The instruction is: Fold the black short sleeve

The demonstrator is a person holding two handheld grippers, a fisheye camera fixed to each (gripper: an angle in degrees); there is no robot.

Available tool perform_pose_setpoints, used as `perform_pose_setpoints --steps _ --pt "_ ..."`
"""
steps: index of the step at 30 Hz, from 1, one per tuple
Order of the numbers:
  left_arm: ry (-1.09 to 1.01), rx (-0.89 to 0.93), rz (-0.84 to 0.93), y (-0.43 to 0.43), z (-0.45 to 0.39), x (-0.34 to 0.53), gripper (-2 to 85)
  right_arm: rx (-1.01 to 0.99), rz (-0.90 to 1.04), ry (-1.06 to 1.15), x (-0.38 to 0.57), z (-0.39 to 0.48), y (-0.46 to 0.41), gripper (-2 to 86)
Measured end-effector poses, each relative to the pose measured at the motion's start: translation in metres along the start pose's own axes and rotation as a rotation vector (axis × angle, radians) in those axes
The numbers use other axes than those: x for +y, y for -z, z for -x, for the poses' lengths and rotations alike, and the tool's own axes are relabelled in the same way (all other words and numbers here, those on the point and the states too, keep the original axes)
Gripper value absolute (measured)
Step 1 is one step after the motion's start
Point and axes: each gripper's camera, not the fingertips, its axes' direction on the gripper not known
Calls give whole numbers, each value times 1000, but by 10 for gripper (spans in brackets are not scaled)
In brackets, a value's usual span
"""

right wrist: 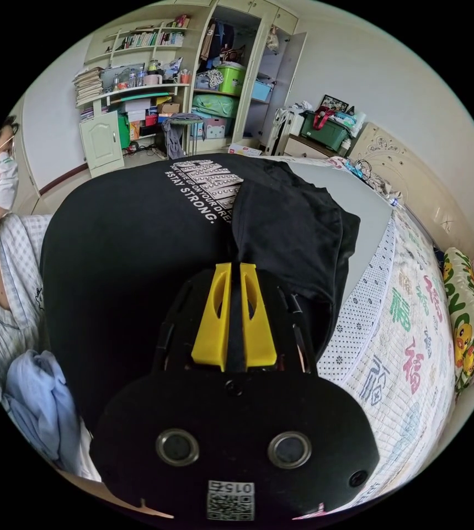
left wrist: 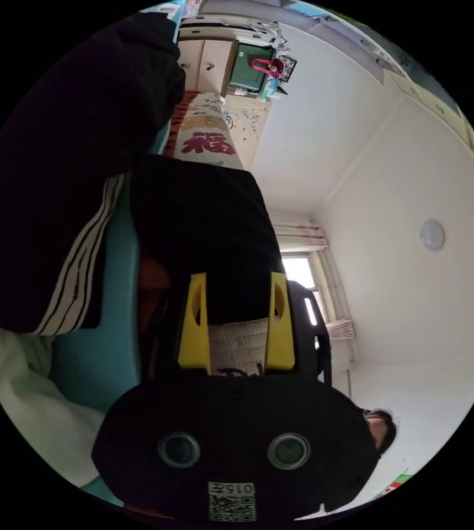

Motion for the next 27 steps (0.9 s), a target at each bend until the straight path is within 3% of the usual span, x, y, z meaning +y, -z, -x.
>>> perform_pose_setpoints --steps 6,10,14,18,22,24,27 --pt "-38 -6 -35 2 11 18 97 12 -1 6 -1 7 0 37" --pt "-139 -135 -103 26 -14 29 9 22 -1 11 -2 13 0 37" --pt "-228 -262 -114 38 -67 39 -4 38 -1 18 -3 20 0 37" --pt "-271 -389 -138 49 -95 61 -6 68 -3 32 -4 29 0 37" --pt "-147 -302 -148 59 -84 75 7 101 -4 54 -5 39 1 35" --pt "-205 -344 -101 45 -103 83 54 101 -4 54 -6 41 1 35" --pt "-440 -622 15 7 -162 106 107 101 -4 54 -7 43 2 34"
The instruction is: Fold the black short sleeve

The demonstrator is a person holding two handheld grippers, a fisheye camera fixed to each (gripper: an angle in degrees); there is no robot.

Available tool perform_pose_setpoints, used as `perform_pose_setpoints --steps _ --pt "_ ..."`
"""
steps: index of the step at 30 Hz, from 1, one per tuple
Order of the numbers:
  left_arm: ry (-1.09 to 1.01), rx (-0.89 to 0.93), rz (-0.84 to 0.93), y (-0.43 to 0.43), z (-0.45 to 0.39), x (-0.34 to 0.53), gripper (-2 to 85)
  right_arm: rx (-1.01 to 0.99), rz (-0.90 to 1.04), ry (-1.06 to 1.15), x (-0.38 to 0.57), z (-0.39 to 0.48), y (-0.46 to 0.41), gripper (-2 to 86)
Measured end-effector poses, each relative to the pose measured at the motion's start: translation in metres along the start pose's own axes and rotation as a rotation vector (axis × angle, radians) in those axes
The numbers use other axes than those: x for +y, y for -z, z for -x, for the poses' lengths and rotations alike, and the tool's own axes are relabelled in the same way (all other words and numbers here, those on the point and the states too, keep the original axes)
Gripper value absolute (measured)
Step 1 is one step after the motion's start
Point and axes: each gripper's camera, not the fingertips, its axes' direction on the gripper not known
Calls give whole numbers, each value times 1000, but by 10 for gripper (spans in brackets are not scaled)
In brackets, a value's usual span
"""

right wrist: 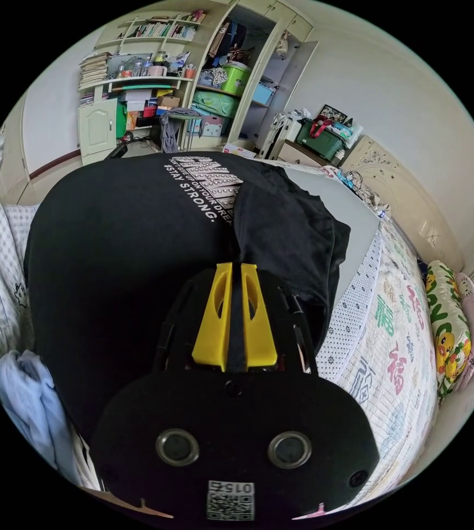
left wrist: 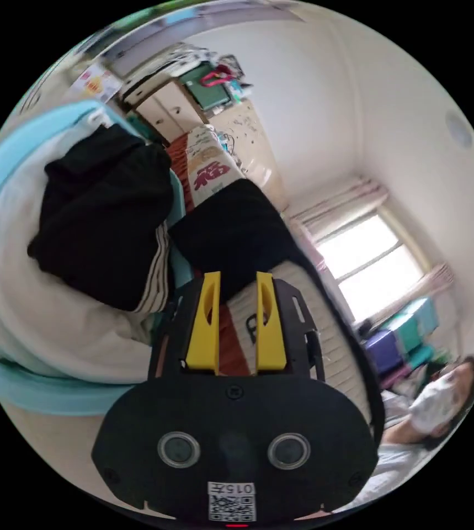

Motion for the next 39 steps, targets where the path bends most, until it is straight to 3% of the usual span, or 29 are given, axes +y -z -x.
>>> perform_pose_setpoints --steps 2,8,12,16,21,24,26,29,31,36,39 --pt "-142 -133 9 7 -45 -5 132 4 0 2 -1 2 1 34" --pt "-276 -312 33 -1 -125 -38 132 -18 2 -14 -6 1 5 34" --pt "-280 -411 18 -4 -162 -66 104 -4 2 -8 -9 4 8 34" --pt "-273 -533 -1 13 -206 -104 19 0 1 -6 -12 6 13 34" --pt "-262 -771 -71 66 -299 -176 5 -1 2 -7 -17 5 18 35" --pt "-456 -982 -99 74 -426 -233 4 -7 2 -10 -20 3 23 35" --pt "-792 -1077 -129 56 -553 -242 5 -3 2 -9 -23 2 26 35" --pt "-1188 -1029 -59 14 -656 -198 9 -2 6 -9 -27 0 32 37" --pt "-1240 -985 8 -3 -670 -182 14 -10 18 -23 -31 -5 37 39" --pt "-1154 -998 28 14 -648 -193 41 -101 -94 -208 -40 -38 77 61" --pt "-1070 -918 -25 41 -643 -220 52 -148 -165 -279 -66 -52 97 57"
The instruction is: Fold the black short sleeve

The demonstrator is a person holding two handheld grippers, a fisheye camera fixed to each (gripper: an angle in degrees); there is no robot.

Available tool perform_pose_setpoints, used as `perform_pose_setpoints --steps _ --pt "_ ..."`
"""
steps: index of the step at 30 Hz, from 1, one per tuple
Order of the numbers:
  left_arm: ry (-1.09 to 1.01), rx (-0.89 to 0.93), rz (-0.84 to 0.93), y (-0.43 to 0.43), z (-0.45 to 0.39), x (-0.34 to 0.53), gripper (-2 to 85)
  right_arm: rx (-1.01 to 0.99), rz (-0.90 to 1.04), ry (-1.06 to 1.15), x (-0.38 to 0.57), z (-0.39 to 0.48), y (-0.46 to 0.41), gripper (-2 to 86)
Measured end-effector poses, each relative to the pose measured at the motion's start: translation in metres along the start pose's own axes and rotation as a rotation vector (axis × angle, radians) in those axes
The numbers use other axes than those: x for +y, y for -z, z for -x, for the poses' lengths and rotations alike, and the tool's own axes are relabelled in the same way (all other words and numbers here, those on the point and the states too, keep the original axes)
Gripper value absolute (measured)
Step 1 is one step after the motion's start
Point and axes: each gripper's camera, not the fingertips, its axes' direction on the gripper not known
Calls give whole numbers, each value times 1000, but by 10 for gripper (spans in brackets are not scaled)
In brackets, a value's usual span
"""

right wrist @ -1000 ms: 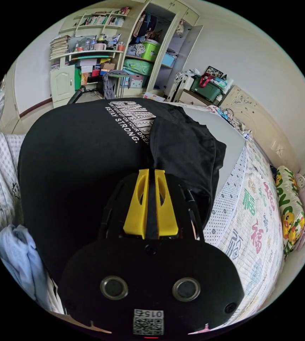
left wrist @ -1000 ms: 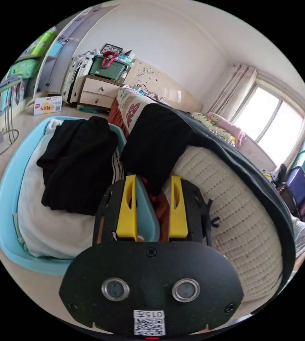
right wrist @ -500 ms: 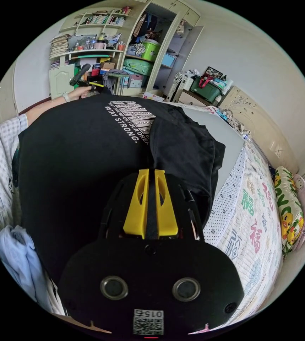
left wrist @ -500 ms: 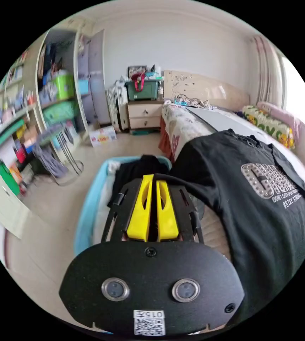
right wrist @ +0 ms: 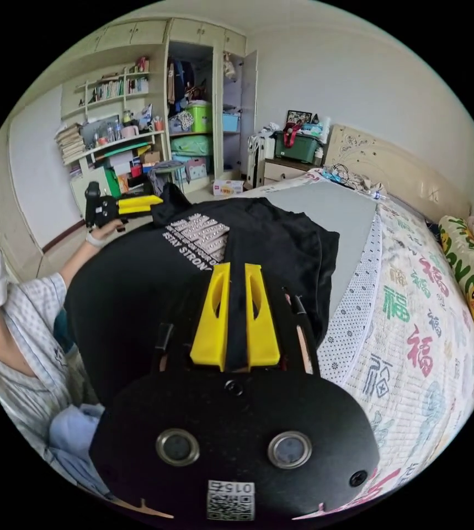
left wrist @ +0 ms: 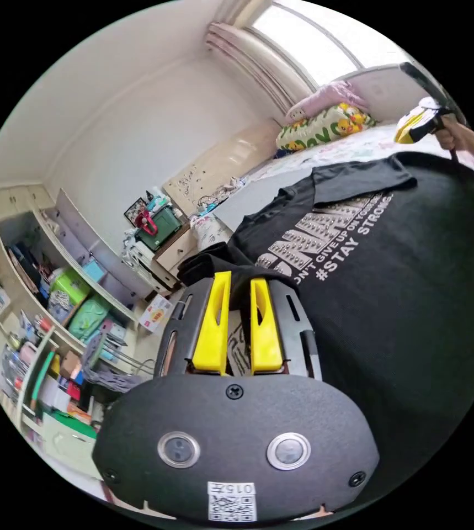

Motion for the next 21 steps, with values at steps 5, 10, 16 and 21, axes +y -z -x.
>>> perform_pose_setpoints --steps 5,10,16,21 --pt "32 130 13 -23 47 -3 37 -38 49 55 -98 46 -34 80" --pt "-4 131 30 -40 71 -4 29 -131 76 112 -204 105 -112 123" --pt "28 147 20 -60 119 9 42 -151 256 -103 -275 114 -213 149" --pt "75 178 4 -73 165 24 72 -194 204 -210 -279 80 -196 5"
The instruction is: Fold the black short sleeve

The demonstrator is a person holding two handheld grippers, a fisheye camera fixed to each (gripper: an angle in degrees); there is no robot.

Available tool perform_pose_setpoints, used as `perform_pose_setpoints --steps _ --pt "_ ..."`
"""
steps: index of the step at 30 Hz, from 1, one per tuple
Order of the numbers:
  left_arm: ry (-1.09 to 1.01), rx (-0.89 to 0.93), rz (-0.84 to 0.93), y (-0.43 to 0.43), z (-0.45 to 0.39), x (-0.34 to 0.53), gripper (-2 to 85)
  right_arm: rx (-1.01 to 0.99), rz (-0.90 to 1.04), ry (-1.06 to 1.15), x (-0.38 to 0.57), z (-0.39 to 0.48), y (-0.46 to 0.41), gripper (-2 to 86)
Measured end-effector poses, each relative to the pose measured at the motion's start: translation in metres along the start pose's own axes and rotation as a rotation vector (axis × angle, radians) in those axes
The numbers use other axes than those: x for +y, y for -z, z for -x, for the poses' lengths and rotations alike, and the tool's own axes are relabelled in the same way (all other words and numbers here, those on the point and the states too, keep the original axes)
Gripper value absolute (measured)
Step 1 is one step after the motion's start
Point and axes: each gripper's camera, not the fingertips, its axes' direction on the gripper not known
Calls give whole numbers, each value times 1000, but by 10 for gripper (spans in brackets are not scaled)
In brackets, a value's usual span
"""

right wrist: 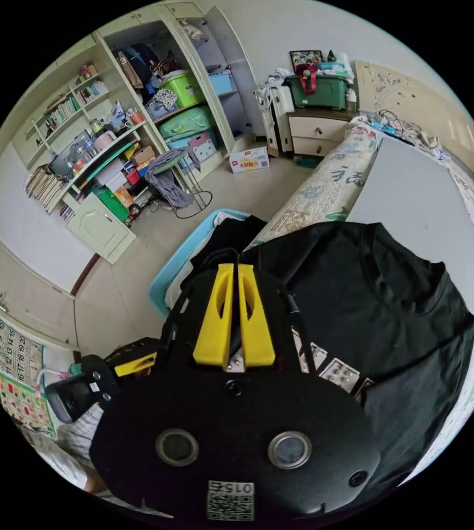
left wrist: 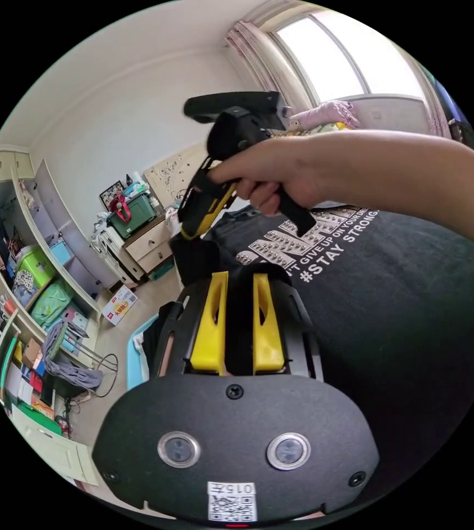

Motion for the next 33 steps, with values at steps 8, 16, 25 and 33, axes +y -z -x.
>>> perform_pose_setpoints --steps 8,16,25,33 --pt "48 209 57 -20 74 20 100 128 -85 -77 48 -74 75 18" --pt "-9 250 98 -54 109 45 95 -74 -295 -105 86 -99 119 100" --pt "-24 259 93 -75 143 79 79 97 64 -171 38 -80 66 116" --pt "23 288 97 -91 177 113 90 136 -44 -89 53 -56 106 12"
